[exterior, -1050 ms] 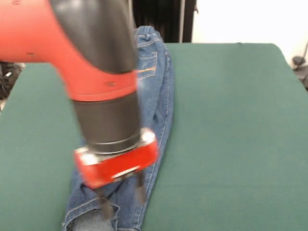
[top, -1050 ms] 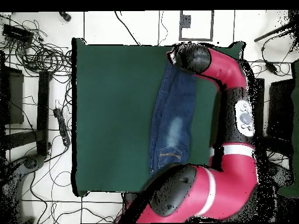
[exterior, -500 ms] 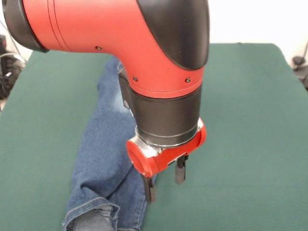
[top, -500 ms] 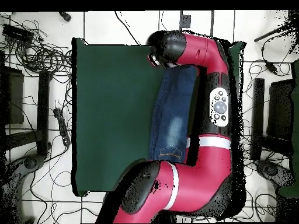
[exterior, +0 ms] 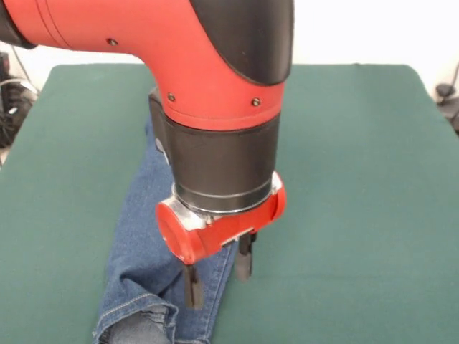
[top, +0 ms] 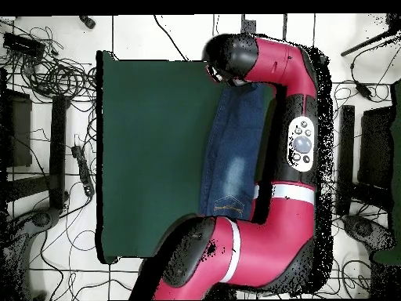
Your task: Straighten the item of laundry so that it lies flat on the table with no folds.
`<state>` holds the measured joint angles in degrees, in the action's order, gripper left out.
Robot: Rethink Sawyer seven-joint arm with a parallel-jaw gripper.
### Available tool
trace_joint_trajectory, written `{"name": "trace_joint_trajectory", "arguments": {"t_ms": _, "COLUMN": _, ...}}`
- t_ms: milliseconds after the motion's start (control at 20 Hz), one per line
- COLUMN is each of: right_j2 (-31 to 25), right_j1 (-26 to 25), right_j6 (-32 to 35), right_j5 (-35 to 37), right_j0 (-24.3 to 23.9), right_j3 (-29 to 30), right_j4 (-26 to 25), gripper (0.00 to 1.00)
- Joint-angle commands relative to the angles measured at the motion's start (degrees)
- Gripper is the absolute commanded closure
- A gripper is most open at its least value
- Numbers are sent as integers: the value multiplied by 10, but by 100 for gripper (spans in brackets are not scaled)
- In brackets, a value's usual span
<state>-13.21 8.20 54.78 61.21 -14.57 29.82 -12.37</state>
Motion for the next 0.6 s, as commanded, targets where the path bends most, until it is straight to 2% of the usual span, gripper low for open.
{"name": "trace_joint_trajectory", "arguments": {"t_ms": 50, "right_j2": 11, "right_j1": 13, "right_j6": 44, "right_j5": -17, "right_j0": -4, "right_j3": 136, "right_j4": -14, "gripper": 0}}
{"name": "trace_joint_trajectory", "arguments": {"t_ms": 600, "right_j2": 37, "right_j1": 56, "right_j6": 48, "right_j5": -52, "right_j0": -17, "right_j3": 232, "right_j4": -21, "gripper": 0}}
